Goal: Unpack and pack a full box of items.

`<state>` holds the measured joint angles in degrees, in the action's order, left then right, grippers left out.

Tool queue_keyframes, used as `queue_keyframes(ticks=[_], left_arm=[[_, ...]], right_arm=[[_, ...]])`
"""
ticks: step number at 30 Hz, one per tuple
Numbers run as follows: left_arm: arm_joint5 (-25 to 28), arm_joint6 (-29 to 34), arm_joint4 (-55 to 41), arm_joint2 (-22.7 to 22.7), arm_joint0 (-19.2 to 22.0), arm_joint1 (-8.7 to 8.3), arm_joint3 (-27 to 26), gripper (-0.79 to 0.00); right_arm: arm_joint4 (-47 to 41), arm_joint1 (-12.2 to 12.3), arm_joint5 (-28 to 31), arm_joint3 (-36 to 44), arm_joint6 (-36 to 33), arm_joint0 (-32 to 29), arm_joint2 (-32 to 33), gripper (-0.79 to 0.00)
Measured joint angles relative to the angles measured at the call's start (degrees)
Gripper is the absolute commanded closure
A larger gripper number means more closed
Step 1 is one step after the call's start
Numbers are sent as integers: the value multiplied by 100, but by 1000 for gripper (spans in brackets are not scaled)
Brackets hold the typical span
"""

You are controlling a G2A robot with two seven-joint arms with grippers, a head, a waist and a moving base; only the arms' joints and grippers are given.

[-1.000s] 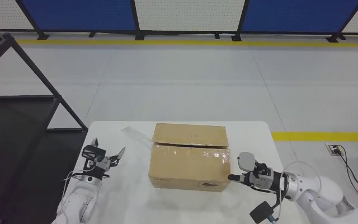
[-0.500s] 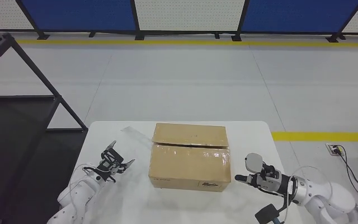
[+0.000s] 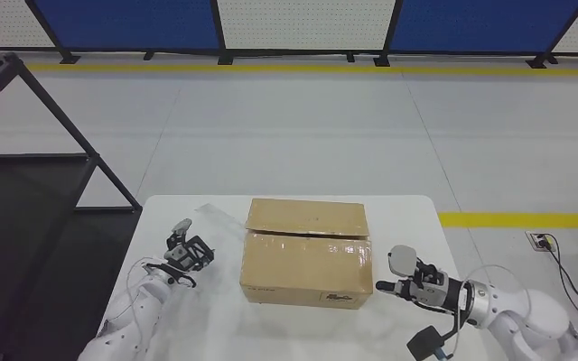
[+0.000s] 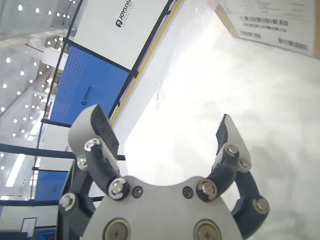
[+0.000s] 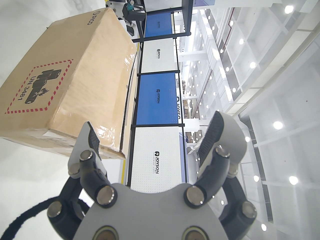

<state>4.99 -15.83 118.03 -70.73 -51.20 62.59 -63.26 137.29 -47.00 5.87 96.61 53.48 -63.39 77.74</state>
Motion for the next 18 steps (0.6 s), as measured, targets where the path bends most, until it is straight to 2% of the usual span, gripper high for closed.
queue_keyframes(ticks=[10, 18], left_arm=[[-1027, -470, 318, 670, 850, 286, 1190, -785], [-1371, -1127, 97, 1150, 1465, 584, 2095, -785]], right_arm=[[-24, 25, -13, 62, -44, -203, 165, -785], [-5, 37, 44, 176, -111, -307, 241, -785]])
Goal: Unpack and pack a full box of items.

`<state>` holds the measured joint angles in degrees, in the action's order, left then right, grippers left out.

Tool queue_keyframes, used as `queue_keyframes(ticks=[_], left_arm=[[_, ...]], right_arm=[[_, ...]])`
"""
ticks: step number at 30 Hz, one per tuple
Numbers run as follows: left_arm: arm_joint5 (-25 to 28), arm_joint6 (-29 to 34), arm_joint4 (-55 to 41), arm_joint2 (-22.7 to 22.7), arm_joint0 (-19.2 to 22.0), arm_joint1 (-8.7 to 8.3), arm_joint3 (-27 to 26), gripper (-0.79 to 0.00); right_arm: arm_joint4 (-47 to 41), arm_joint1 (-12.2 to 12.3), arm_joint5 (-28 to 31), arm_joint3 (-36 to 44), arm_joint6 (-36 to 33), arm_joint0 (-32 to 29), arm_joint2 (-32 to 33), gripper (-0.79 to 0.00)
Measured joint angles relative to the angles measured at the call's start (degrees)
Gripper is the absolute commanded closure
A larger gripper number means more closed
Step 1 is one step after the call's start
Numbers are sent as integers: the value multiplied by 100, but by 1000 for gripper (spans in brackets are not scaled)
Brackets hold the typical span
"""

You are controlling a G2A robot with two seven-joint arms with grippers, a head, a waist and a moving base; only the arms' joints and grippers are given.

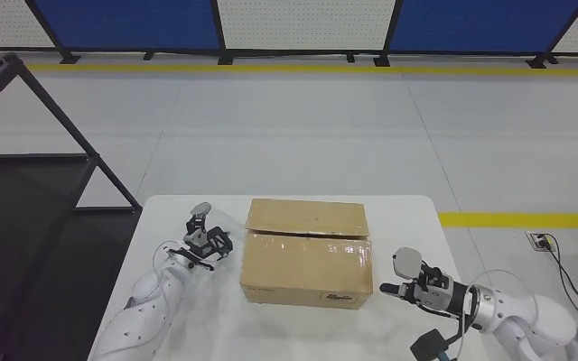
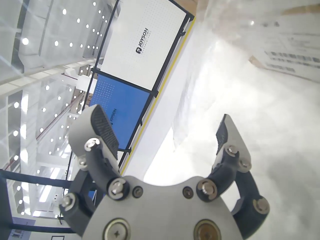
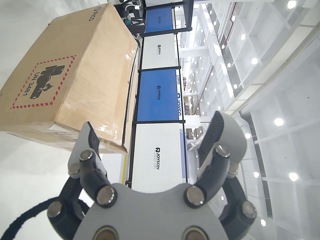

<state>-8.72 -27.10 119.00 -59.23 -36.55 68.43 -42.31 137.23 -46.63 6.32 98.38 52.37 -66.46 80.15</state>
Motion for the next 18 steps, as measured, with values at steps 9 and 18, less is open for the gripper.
queue_keyframes(ticks=[9, 18], left_arm=[[-792, -429, -384, 152, 270, 245, 634, -785], [-1790, -594, -713, -6, 234, 336, 806, -785]], right_arm=[[-5, 1, -5, -40, 14, -22, 16, -785], [15, -16, 4, -192, 146, 169, -98, -785]])
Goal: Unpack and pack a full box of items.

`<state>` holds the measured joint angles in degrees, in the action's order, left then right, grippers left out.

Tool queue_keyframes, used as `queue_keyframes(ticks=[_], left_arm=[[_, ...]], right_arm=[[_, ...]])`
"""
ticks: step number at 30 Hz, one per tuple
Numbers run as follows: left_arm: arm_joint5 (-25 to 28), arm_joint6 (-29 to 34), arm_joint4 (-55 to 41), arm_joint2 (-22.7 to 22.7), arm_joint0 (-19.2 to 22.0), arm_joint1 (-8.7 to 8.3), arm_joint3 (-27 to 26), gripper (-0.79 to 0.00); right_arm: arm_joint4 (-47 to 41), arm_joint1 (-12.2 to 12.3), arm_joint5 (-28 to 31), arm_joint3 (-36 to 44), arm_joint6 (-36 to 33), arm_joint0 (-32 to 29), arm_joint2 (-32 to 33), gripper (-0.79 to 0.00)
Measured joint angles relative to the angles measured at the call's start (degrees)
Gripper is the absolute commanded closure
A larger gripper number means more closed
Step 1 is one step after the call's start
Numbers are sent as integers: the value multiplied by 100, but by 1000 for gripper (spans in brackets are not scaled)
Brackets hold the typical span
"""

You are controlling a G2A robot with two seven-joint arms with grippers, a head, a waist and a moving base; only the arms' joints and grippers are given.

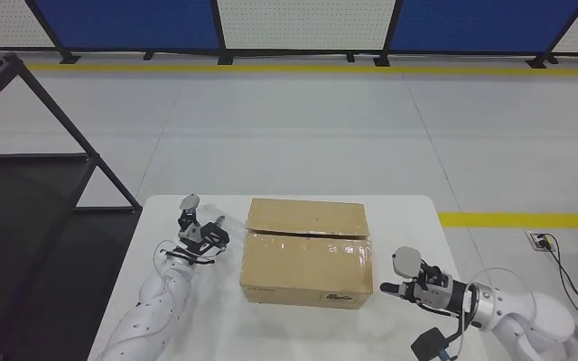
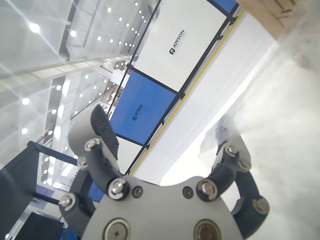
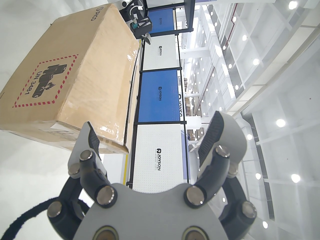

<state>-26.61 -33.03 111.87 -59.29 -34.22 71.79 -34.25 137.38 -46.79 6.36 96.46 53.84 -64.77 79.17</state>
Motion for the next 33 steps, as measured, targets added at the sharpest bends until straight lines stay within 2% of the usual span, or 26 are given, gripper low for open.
queue_keyframes(ticks=[8, 15, 22, 33], left_arm=[[-760, 49, -25, -238, -272, -37, -254, -785], [-1430, 469, 125, -556, -778, -132, -740, -785], [-1734, 837, 404, -1016, -1322, -293, -1322, -785], [-1741, 1800, 1149, -1489, -2209, -423, -2387, -785]], right_arm=[[9, -22, -14, -176, 107, 208, -132, -785], [15, -46, -3, -318, 179, 411, -267, -785], [60, -79, 44, -394, 239, 671, -454, -785], [134, -143, 108, -555, 311, 1078, -786, -785]])
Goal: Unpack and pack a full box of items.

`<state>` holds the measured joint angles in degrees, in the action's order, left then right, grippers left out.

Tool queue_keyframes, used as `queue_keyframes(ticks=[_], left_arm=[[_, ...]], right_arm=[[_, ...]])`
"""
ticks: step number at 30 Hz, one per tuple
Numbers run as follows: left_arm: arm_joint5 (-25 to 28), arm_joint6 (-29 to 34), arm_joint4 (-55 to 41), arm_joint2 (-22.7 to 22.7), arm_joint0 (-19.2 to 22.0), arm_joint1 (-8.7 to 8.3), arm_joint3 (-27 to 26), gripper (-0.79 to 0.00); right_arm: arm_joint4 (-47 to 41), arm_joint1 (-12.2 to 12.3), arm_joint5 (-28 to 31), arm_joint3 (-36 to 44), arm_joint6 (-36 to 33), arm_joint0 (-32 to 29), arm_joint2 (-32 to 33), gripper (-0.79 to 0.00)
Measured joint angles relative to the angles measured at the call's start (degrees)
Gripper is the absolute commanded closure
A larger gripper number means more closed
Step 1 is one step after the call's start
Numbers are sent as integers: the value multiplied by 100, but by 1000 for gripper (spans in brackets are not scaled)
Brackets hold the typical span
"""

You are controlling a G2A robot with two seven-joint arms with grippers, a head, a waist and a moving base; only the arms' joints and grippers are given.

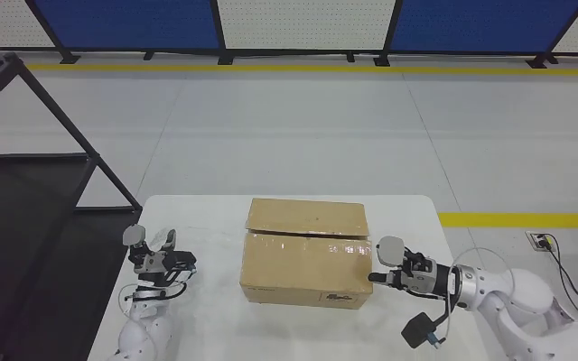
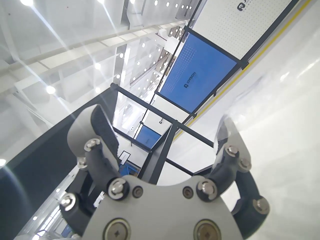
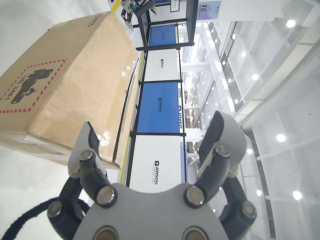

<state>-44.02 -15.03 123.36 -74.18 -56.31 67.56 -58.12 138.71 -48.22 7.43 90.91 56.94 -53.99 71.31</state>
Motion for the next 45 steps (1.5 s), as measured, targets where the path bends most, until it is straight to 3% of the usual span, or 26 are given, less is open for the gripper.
queue_keyframes(ticks=[11, 31, 45], left_arm=[[176, 523, 236, -137, -502, 31, -403, -785], [360, 928, 502, -107, -935, 168, -450, -785], [297, 1281, 880, -503, -1645, 158, -947, -785]], right_arm=[[-48, -48, -51, -183, 27, 182, -196, -785], [-39, -132, -128, -504, 199, 520, -517, -785], [23, -144, -145, -714, 364, 810, -539, -785]])
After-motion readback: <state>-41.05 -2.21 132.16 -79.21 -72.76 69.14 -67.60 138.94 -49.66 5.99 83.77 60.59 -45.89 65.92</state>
